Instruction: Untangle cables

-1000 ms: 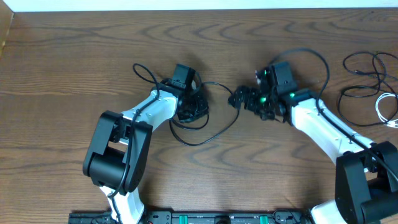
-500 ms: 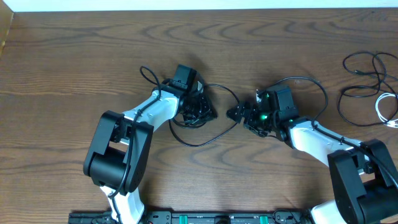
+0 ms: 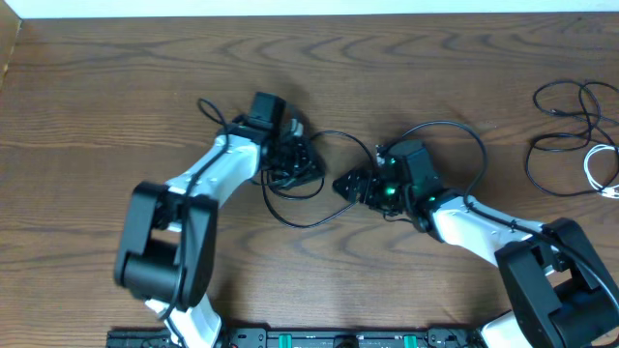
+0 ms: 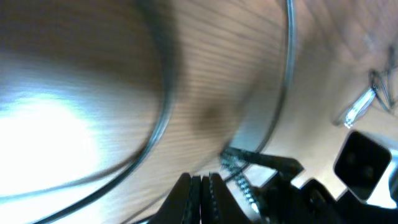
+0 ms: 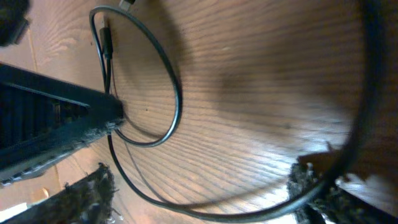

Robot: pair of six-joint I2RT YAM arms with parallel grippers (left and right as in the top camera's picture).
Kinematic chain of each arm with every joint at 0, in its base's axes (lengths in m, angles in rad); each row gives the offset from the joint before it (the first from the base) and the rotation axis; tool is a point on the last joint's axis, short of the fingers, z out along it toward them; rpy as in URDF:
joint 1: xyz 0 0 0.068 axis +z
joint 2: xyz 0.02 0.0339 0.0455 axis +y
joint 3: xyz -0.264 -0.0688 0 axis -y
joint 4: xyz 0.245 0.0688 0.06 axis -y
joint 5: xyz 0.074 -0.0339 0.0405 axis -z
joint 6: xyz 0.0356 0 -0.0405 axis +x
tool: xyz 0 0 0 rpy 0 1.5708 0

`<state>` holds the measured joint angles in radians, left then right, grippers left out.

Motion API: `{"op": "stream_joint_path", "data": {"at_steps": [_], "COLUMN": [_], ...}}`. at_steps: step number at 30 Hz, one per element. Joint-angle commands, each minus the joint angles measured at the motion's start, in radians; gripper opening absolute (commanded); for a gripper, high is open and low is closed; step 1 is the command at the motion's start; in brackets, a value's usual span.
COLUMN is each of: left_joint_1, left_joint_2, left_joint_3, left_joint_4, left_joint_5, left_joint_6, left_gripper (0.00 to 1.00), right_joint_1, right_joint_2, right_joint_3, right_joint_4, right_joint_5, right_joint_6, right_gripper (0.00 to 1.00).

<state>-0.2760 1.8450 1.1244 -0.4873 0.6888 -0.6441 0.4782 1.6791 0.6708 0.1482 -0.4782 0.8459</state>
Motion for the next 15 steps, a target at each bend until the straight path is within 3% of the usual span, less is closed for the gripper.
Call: {"op": "stream_joint_path", "data": {"at_steps": [1, 5, 9, 10, 13, 15], "left_joint_1": [0.055, 0.143, 0.200, 0.207, 0.213, 0.213], "left_joint_2": [-0.095, -0.189, -0.224, -0.224, -0.224, -0.224], "left_joint_3": [0.026, 0.025, 0.025, 0.025, 0.025, 0.025], "left_joint_4": [-0.075, -0.173, -0.186, -0.186, -0.185, -0.185], "left_joint_5": [-0.174, -0.285, -0.308, -0.309, -0.309, -0.309], "left_joint_6": [0.077, 0.109, 0.109, 0.109, 0.109, 0.109], "left_gripper": [0.08, 0.09, 0.33, 0.41, 1.00, 1.00], "right_joint_1": [0.021, 0.024, 0.056, 0.069, 0.104, 0.119], "right_joint_2": [0.010, 0.010, 0.010, 0.010, 0.021, 0.044], "right_joint_3": [-0.010, 0.040, 0.172, 0.220, 0.356, 0.433], "right_joint_4": [0.004, -0.043, -0.165, -0.208, -0.339, -0.401], "right_joint_5": [0.064, 0.105, 0.169, 0.187, 0.256, 0.278], "right_joint_6": [-0.031, -0.032, -0.056, -0.077, -0.135, -0.174], "right_gripper": [0.79, 0.73, 0.75, 0.76, 0.80, 0.82]}}
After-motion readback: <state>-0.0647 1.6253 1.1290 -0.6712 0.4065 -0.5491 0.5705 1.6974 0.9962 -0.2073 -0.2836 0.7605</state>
